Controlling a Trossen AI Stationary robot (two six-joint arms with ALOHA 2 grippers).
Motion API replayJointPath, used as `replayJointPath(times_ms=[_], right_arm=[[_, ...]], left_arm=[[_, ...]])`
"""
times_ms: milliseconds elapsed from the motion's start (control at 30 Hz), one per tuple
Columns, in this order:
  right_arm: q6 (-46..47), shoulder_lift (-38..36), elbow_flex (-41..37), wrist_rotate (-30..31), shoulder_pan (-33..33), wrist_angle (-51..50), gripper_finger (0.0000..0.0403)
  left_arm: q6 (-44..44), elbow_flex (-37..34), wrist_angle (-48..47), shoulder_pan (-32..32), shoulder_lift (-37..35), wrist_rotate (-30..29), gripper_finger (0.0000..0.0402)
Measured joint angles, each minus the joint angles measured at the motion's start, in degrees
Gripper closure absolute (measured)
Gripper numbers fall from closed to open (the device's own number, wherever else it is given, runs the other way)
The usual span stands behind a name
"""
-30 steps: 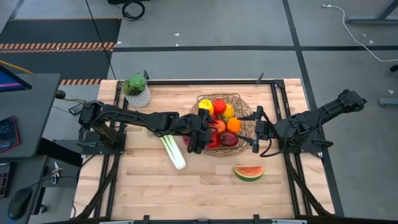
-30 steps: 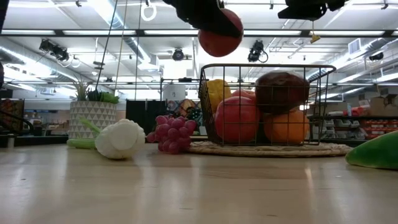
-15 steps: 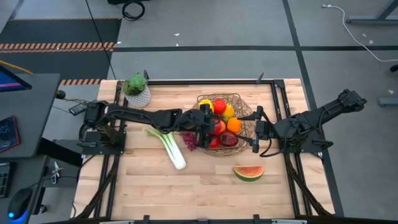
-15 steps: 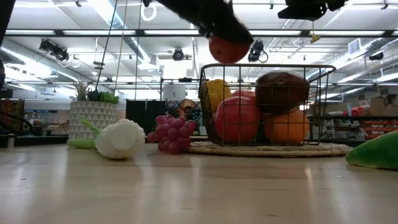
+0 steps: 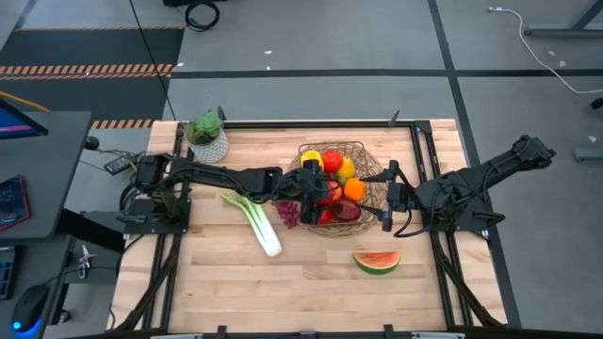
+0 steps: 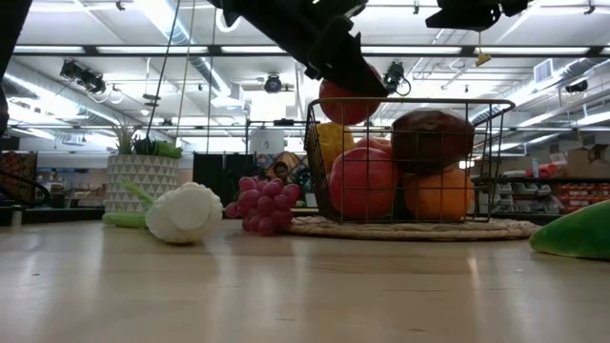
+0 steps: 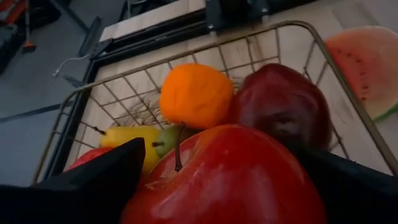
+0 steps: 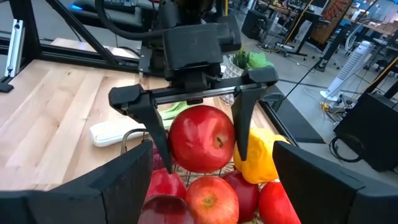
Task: Build produce basket
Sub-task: Put the apple into the wire basket, then put the watermelon into the wire basket
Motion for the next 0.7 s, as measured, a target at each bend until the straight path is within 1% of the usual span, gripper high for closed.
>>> replayJointPath(times_ms=[267, 400, 500, 567, 633, 700], right_arm=[[-0.2, 0.0, 0.0, 0.0, 0.0, 0.1, 0.0069], [-0.2, 0.0, 0.0, 0.0, 0.0, 0.0, 0.0069], [0.4, 0.0, 0.0, 0.0, 0.0, -0.5, 0.0069], [0.6, 0.0, 0.0, 0.0, 0.0, -1.1, 0.0069], [0.8, 0.0, 0.0, 0.0, 0.1, -1.6, 0.0069], [1.0, 0.0, 0.0, 0.0, 0.1, -1.8, 0.0069]], left_arm=[[-1.3, 0.0, -0.2, 0.0, 0.0, -0.8, 0.0003], [3.8, -0.1, -0.3, -0.1, -1.3, -1.4, 0.0002], [7.3, -0.1, -0.9, -0.5, -4.7, -2.0, 0.0002], [9.2, -0.1, -3.5, -0.7, -7.5, -2.1, 0.0002], [9.4, -0.1, -6.9, -0.8, -10.5, -2.0, 0.0002], [7.1, 0.0, -9.4, -0.9, -13.4, -1.9, 0.0002]])
